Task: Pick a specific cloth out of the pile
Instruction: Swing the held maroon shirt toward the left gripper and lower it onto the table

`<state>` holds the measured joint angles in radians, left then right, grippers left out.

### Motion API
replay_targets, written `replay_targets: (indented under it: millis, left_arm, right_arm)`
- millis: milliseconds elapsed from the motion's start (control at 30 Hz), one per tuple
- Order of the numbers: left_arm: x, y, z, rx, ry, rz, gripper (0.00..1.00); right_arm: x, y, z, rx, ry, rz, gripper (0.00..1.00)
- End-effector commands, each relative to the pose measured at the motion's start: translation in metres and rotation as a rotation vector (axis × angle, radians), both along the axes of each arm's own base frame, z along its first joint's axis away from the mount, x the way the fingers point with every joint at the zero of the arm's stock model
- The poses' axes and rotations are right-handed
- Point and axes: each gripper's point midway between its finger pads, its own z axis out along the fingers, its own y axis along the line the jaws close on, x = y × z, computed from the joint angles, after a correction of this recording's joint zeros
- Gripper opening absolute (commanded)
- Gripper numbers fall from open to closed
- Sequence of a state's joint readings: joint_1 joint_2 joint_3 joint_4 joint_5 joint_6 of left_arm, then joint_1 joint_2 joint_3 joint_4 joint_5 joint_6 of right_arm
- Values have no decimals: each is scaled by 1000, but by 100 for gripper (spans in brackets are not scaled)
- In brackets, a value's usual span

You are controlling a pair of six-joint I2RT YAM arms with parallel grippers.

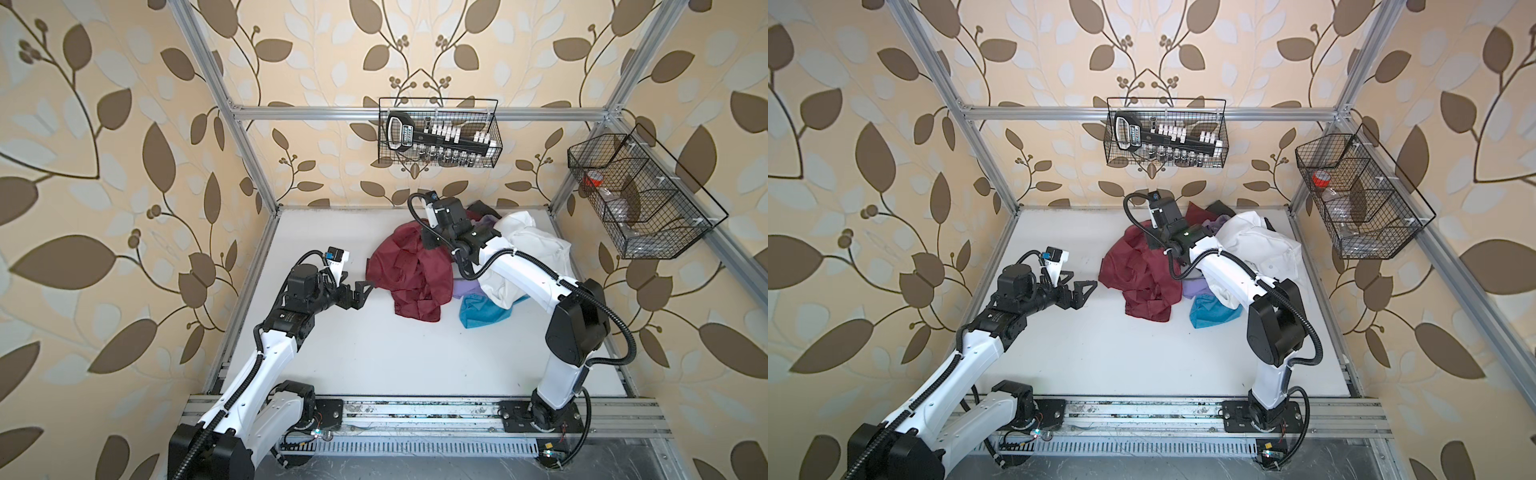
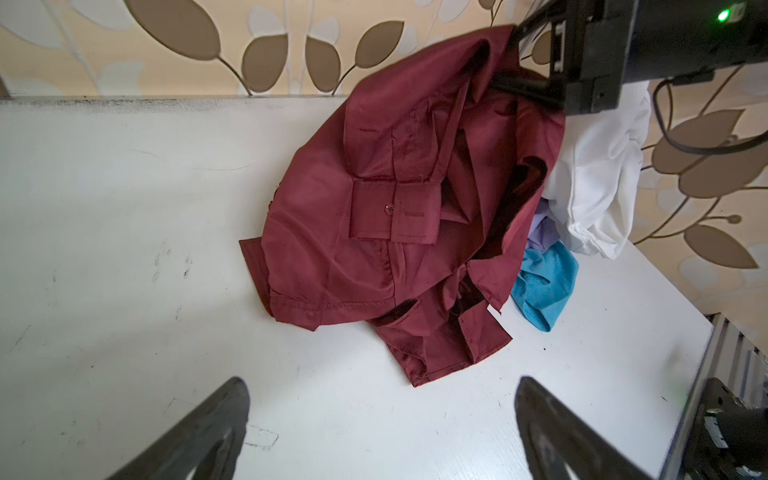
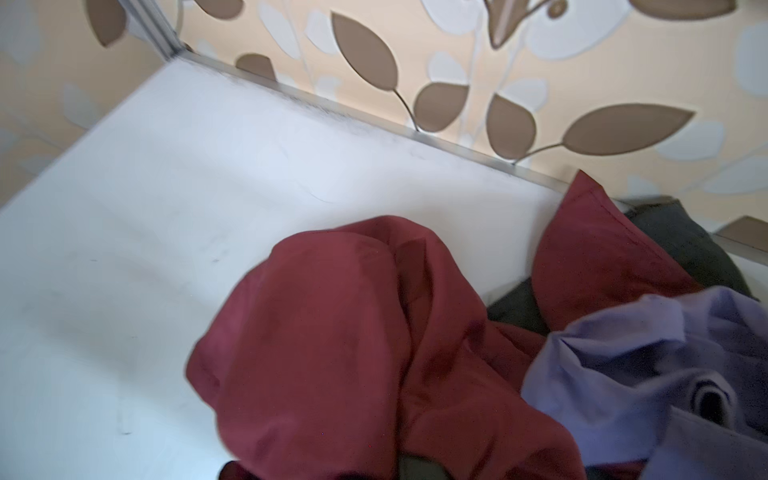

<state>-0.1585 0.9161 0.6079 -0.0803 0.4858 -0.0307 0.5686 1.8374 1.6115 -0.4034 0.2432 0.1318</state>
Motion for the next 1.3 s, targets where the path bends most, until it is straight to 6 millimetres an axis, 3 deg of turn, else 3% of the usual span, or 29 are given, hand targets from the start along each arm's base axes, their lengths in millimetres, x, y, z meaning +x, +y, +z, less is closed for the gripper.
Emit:
replay_targets:
  millis: [0, 67, 200, 333, 400, 533, 733, 1033, 1267]
  left_arm:
    - [0, -2, 6, -9, -28, 1, 99]
    - [-1, -2, 5, -9, -25, 0, 99]
    - [0, -2, 5, -8, -25, 0, 99]
    - [0, -2, 5, -9, -24, -2, 99]
    - [0, -3, 5, -8, -26, -5, 99]
    - [0, -3, 4, -10, -23, -10, 99]
    - [0, -4, 4, -10, -25, -11, 99]
    - [0, -4, 5, -11, -27, -13, 99]
    - [-1, -3, 6, -12, -36, -12, 99]
  right_arm:
    - [7, -24, -38, -168, 41, -81, 9]
    - [9, -26, -59, -193, 80, -83, 19]
    - [14, -26, -98, -206, 155, -76, 51]
    - [18, -29, -123, -213, 201, -83, 88]
    - [20, -32, -133, -222, 218, -92, 98]
    - [24, -29, -152, -192, 261, -63, 100]
    - [12, -12, -194, -160, 376, 8, 100]
    - [-8, 38, -236, -107, 479, 146, 98]
    - [-32, 99, -259, -33, 554, 278, 87]
